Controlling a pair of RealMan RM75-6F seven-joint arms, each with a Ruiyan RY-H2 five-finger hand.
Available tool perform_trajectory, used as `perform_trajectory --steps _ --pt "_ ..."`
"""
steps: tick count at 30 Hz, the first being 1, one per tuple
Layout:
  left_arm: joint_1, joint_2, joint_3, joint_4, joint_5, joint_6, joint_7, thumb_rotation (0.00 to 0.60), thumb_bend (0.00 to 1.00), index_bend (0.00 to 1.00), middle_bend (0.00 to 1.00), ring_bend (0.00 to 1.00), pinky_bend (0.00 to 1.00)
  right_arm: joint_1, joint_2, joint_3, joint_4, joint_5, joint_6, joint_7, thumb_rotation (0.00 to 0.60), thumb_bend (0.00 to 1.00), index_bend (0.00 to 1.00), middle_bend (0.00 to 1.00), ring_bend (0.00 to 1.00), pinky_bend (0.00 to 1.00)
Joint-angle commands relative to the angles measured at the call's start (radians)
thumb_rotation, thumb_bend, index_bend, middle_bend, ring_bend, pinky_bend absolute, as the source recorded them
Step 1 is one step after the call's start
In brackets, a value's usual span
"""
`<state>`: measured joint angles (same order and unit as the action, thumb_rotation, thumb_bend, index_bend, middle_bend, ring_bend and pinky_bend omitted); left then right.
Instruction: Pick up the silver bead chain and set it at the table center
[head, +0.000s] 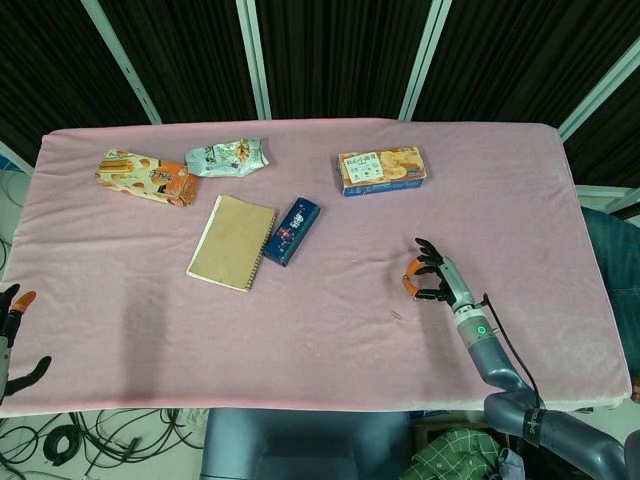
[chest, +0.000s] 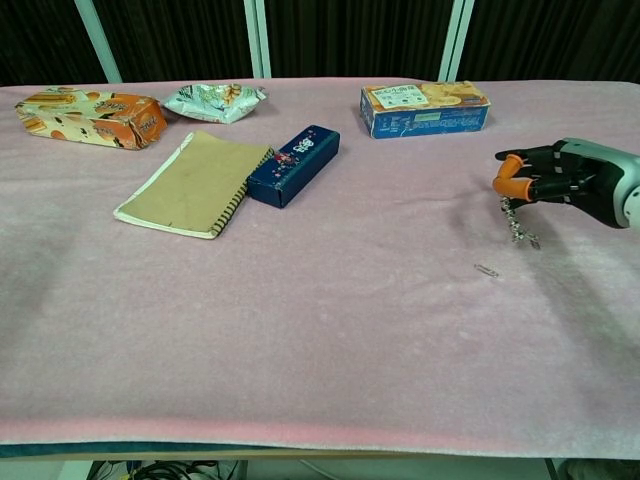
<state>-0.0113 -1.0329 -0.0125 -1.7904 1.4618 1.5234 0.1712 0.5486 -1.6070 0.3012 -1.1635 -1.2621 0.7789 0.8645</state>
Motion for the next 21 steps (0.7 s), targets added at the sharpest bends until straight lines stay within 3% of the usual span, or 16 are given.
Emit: perform_trajectory --steps 1,21 --pt "-0.002 0.003 0.005 -0.004 0.006 -0.009 -0.007 0.600 0.22 0.13 0.00 0.00 0.00 0.000 -0.006 -0.004 0.018 0.001 0.001 0.011 0.585 0.34 0.61 0.04 0.06 0.28" --pt "-0.008 -0.005 0.016 -0.010 0.021 -0.025 0.010 0.600 0.22 0.13 0.00 0.00 0.00 0.014 -0.034 0.003 0.136 0.013 -0.046 0.135 0.583 0.34 0.61 0.04 0.06 0.28"
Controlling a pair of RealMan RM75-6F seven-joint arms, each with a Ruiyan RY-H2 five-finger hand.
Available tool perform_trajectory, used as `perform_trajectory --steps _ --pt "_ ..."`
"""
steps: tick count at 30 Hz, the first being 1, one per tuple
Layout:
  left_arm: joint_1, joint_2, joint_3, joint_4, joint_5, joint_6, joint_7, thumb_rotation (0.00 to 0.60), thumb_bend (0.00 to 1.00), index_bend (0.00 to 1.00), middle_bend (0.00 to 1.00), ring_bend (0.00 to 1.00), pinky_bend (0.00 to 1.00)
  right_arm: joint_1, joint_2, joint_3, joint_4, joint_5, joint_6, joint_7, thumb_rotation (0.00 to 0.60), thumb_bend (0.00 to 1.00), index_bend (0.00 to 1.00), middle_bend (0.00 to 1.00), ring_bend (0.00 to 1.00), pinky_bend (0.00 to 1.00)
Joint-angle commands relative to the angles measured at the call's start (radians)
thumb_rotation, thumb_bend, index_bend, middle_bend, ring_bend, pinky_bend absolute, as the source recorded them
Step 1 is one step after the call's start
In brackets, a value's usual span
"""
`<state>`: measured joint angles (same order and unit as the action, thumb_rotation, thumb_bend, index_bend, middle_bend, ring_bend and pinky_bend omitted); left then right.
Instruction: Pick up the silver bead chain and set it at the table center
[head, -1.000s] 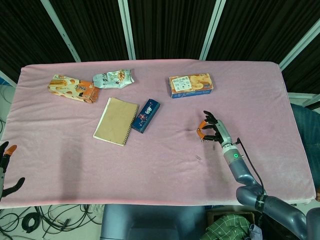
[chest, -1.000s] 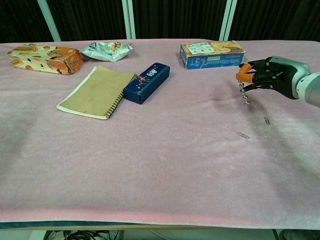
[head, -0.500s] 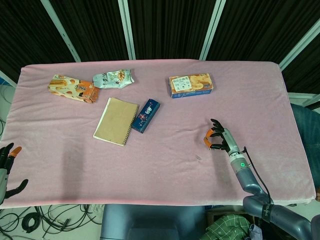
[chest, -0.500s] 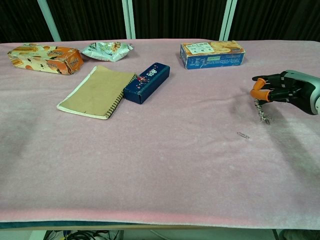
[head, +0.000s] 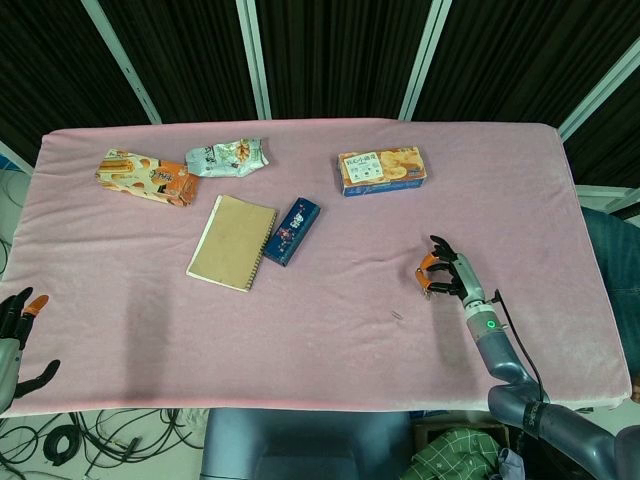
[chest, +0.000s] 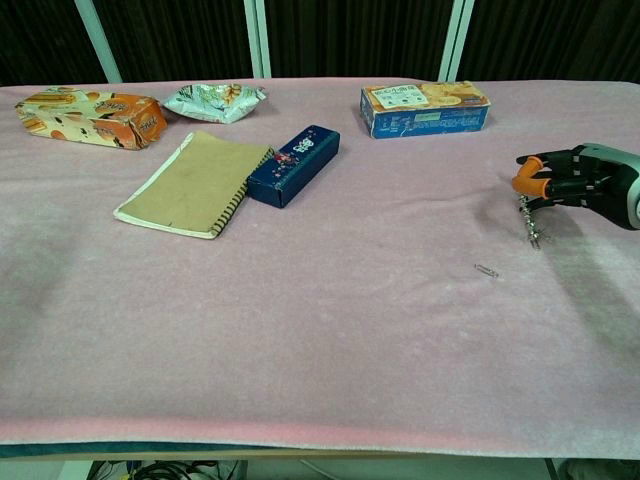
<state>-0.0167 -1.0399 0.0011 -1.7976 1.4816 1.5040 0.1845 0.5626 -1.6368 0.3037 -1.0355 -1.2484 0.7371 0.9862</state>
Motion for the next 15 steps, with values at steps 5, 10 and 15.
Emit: perform_trajectory --steps 5,10,15 --pt "-0.002 0.002 0.005 -0.003 0.009 -0.004 -0.003 0.600 0.22 0.13 0.00 0.00 0.00 0.001 -0.012 -0.007 0.025 -0.011 -0.002 0.030 0.583 0.34 0.61 0.04 0.06 0.28" --pt "-0.002 0.002 0.004 -0.002 0.007 -0.004 -0.003 0.600 0.22 0.13 0.00 0.00 0.00 0.000 -0.017 -0.014 0.031 -0.022 0.003 0.039 0.586 0.34 0.61 0.04 0.06 0.28" --pt "0.000 0.003 0.006 -0.002 0.011 -0.002 -0.003 0.600 0.22 0.13 0.00 0.00 0.00 -0.003 -0.024 -0.020 0.037 -0.028 0.010 0.051 0.585 0.34 0.61 0.04 0.06 0.28"
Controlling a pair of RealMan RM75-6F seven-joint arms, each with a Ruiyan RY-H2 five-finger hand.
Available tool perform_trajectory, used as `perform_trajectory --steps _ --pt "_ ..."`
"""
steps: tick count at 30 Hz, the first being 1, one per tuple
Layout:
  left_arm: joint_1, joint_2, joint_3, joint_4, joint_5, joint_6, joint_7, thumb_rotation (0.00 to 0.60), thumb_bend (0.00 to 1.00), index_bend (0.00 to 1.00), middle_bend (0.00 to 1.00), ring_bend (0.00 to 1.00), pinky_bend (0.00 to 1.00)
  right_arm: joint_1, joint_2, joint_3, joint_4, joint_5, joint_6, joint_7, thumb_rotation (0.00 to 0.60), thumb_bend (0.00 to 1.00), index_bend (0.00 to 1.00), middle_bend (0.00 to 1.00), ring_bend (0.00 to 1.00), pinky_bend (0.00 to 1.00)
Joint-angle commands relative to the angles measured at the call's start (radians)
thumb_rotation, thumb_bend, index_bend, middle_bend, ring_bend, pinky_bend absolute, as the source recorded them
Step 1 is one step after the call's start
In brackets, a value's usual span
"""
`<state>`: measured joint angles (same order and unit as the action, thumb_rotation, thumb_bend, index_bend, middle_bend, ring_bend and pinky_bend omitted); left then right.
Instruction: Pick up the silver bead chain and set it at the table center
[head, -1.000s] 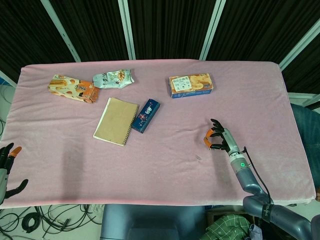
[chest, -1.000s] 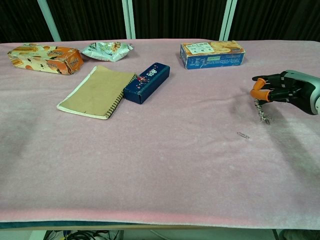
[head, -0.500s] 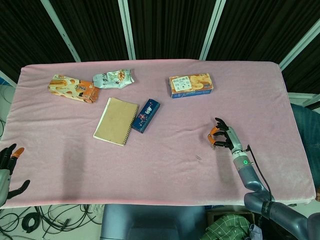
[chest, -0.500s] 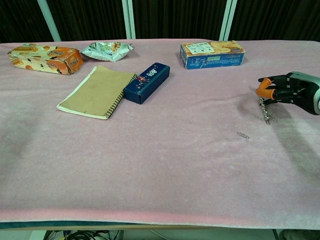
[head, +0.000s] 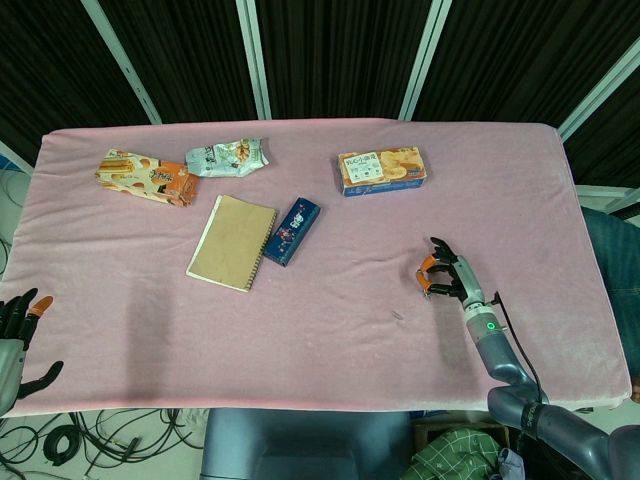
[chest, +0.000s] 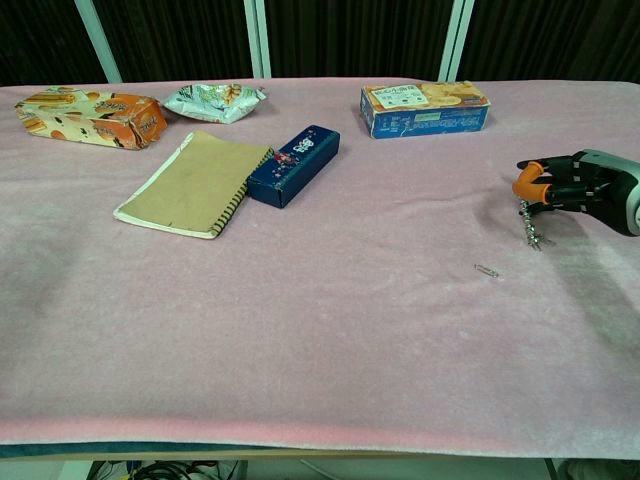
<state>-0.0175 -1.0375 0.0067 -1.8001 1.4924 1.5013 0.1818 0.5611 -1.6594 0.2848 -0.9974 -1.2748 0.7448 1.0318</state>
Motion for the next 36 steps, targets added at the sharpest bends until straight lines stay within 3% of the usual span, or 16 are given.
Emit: perform_trajectory --steps 1,6,11,22,27,36 --pt "0.001 0.000 0.000 0.000 0.000 0.002 0.000 0.600 0.22 0.13 0.00 0.00 0.00 -0.003 0.001 -0.001 -0.006 -0.006 0.009 0.010 0.585 0.34 0.61 0.04 0.06 0.28" --pt "0.000 0.000 -0.001 0.001 -0.001 0.000 -0.001 0.600 0.22 0.13 0.00 0.00 0.00 -0.015 0.030 -0.007 -0.059 -0.031 0.046 0.017 0.585 0.34 0.61 0.04 0.06 0.28" --pt "-0.001 0.000 -0.001 0.000 0.003 0.001 -0.004 0.600 0.22 0.13 0.00 0.00 0.00 -0.037 0.082 -0.014 -0.177 -0.044 0.086 -0.002 0.586 0.34 0.61 0.04 0.06 0.28" --pt "0.006 0.008 0.003 0.003 0.021 0.015 -0.027 0.600 0.22 0.13 0.00 0.00 0.00 -0.056 0.086 -0.064 -0.401 -0.030 0.130 -0.198 0.585 0.34 0.61 0.04 0.06 0.28" --pt "0.006 0.011 0.003 0.005 0.024 0.015 -0.036 0.600 0.22 0.13 0.00 0.00 0.00 -0.051 0.036 -0.074 -0.408 0.001 0.137 -0.284 0.586 0.34 0.61 0.04 0.06 0.28" --pt "0.009 0.011 0.004 0.006 0.030 0.022 -0.038 0.600 0.22 0.13 0.00 0.00 0.00 -0.028 -0.021 -0.064 -0.340 0.027 0.107 -0.307 0.586 0.34 0.61 0.05 0.06 0.28"
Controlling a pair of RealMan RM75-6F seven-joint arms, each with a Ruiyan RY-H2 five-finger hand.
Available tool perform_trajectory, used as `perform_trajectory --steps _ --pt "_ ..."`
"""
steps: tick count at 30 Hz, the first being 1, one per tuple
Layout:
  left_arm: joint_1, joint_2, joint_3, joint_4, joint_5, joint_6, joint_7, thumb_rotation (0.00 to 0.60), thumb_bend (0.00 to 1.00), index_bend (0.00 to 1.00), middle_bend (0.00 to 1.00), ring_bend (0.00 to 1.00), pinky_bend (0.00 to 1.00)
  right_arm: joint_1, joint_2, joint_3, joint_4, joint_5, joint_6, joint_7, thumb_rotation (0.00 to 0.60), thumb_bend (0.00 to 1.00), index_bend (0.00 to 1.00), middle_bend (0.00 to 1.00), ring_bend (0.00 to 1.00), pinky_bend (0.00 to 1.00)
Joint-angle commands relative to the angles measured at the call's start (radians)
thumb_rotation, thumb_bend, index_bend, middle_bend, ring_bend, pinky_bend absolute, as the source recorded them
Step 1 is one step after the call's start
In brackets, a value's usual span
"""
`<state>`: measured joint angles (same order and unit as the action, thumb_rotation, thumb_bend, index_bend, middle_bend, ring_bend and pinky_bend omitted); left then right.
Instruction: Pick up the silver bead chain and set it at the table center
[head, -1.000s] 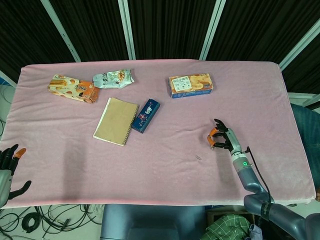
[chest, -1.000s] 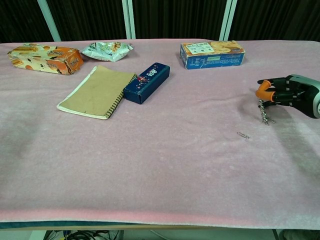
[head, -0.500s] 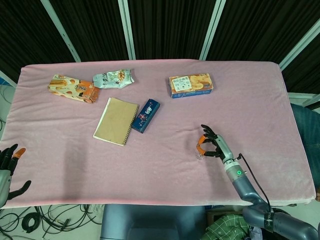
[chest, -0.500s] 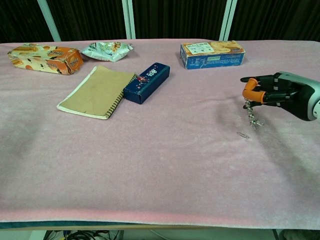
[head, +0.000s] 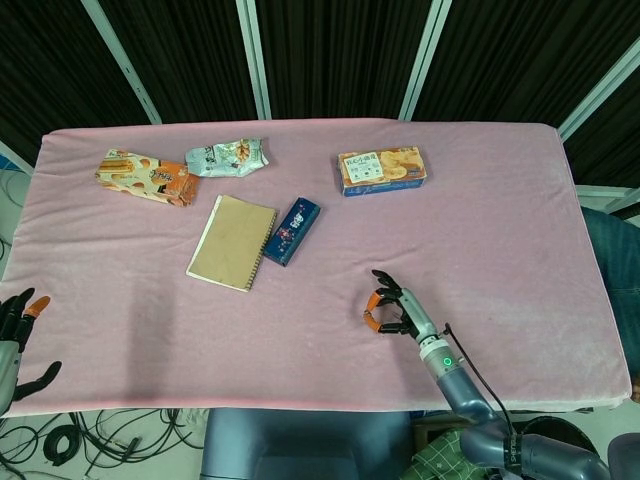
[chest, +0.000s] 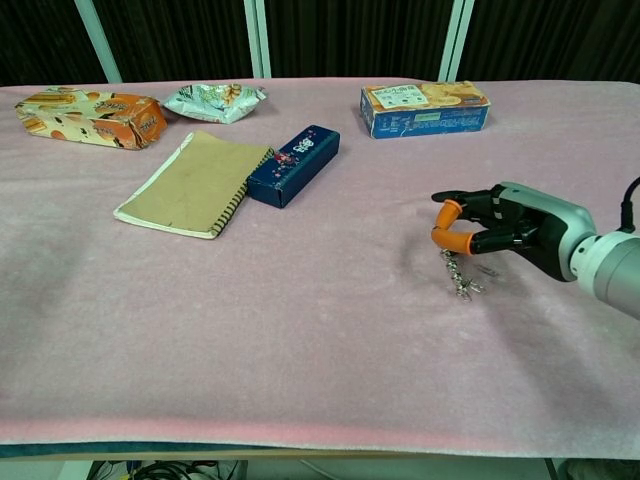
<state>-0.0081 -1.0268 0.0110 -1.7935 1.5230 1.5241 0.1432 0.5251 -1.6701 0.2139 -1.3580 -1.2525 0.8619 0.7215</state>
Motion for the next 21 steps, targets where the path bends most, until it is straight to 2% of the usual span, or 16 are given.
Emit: perform_trajectory --steps 1,7,21 --pt "0.000 -0.001 -0.001 0.000 -0.001 0.000 0.003 0.600 0.22 0.13 0.00 0.00 0.00 0.012 -0.013 0.013 0.032 0.007 -0.012 0.008 0.585 0.34 0.61 0.05 0.06 0.28" --pt "-0.003 -0.006 -0.002 0.000 -0.004 -0.006 0.015 0.600 0.22 0.13 0.00 0.00 0.00 0.018 -0.007 0.034 0.051 0.005 -0.014 0.033 0.586 0.34 0.61 0.05 0.06 0.28" --pt "-0.001 -0.013 -0.001 -0.005 -0.010 -0.006 0.038 0.600 0.22 0.13 0.00 0.00 0.00 0.023 0.002 0.040 0.105 0.009 -0.051 0.081 0.585 0.34 0.61 0.05 0.06 0.28"
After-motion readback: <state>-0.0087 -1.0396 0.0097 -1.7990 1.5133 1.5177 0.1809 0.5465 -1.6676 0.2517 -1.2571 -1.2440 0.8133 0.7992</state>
